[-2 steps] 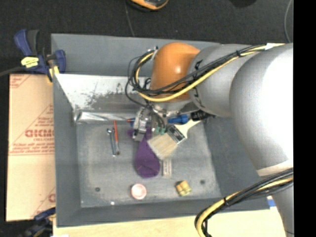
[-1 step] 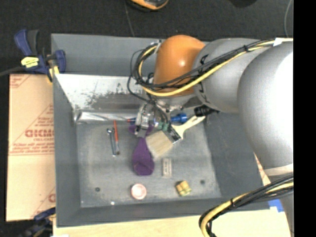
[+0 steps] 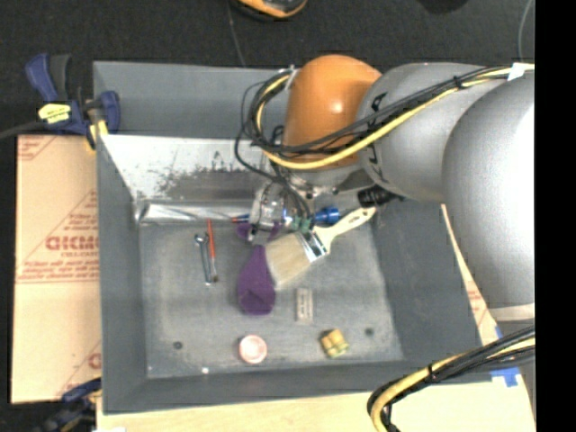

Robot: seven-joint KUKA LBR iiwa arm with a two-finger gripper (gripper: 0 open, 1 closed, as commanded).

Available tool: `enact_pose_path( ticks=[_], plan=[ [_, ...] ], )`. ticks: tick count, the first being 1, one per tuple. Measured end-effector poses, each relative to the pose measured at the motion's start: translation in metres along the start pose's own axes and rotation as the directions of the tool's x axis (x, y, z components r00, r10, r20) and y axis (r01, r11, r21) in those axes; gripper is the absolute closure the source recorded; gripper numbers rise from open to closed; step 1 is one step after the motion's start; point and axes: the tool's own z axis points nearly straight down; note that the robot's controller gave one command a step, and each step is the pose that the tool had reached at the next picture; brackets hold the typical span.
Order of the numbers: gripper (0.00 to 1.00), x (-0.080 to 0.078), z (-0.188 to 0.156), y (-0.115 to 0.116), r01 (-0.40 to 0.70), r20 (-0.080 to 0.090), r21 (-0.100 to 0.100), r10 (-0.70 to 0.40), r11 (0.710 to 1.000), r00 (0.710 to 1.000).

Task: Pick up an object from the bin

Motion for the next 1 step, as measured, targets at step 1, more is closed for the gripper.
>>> enact_pose_path(
  ticks=[1],
  plan=[
    [1.0,-0.0007,-0.028,-0.0001,-0.001,0.0,0.0,0.001,1.0,1.0]
  ],
)
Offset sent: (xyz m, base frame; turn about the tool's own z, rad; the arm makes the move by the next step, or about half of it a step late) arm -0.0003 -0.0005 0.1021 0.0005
